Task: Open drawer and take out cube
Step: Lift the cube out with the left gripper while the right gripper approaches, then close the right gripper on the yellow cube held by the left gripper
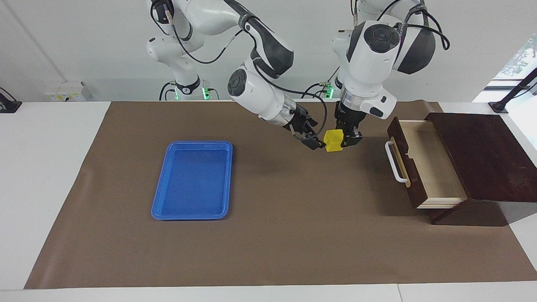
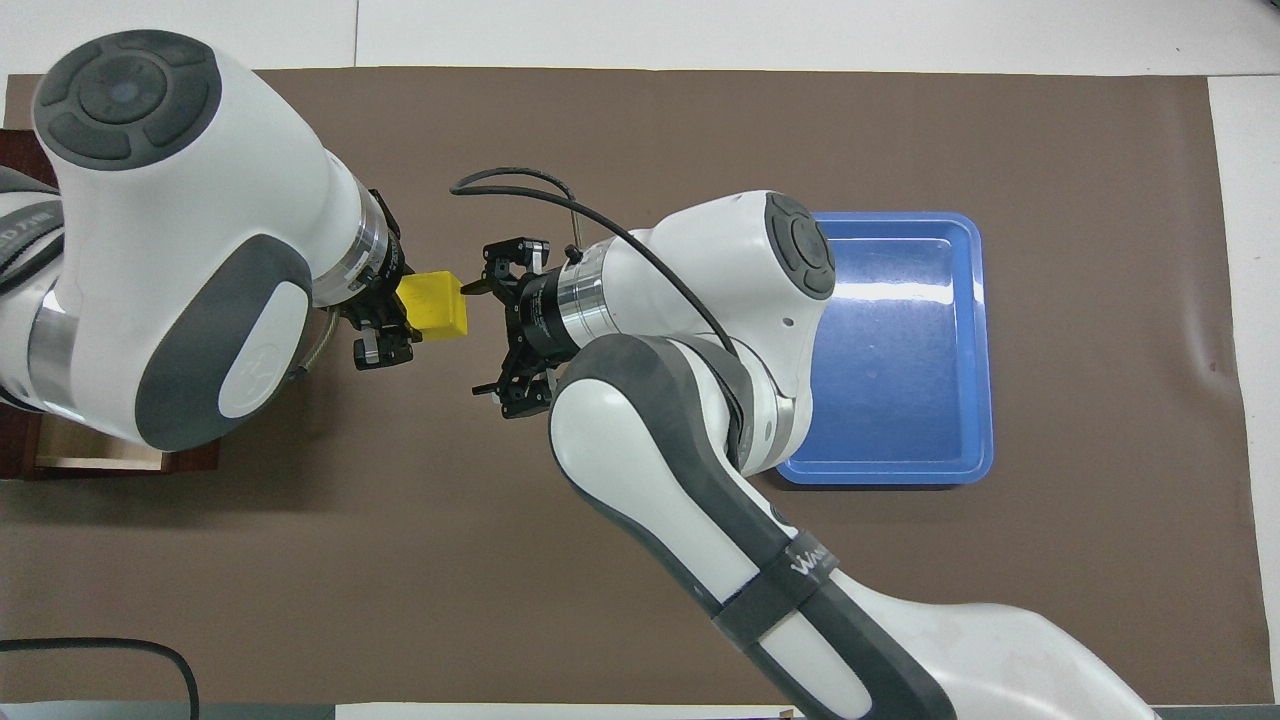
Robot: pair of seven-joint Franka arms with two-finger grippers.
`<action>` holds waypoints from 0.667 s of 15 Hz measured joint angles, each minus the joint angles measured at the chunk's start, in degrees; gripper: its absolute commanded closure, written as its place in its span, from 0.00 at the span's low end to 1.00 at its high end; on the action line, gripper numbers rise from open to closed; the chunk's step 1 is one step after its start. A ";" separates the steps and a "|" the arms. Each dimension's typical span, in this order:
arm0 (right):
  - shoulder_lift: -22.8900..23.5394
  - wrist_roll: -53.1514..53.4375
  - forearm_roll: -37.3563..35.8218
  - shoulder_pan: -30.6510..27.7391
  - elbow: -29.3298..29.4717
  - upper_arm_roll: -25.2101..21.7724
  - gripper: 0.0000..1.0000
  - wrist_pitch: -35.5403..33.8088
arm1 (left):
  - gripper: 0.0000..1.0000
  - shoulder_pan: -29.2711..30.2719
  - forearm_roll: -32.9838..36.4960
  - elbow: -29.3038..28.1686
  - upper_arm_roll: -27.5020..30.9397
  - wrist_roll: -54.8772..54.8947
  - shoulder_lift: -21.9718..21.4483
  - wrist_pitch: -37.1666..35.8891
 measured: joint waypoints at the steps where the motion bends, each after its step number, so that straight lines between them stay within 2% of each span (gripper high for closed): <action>1: 1.05 0.36 0.00 -0.07 1.39 -0.25 0.00 -0.06 | 1.00 -0.14 -0.01 -0.02 0.01 -0.09 0.00 0.00; 10: 2.21 1.17 -0.04 1.65 3.22 -0.19 0.00 0.73 | 1.00 -1.69 -0.05 -0.44 -0.06 -1.13 0.01 -0.01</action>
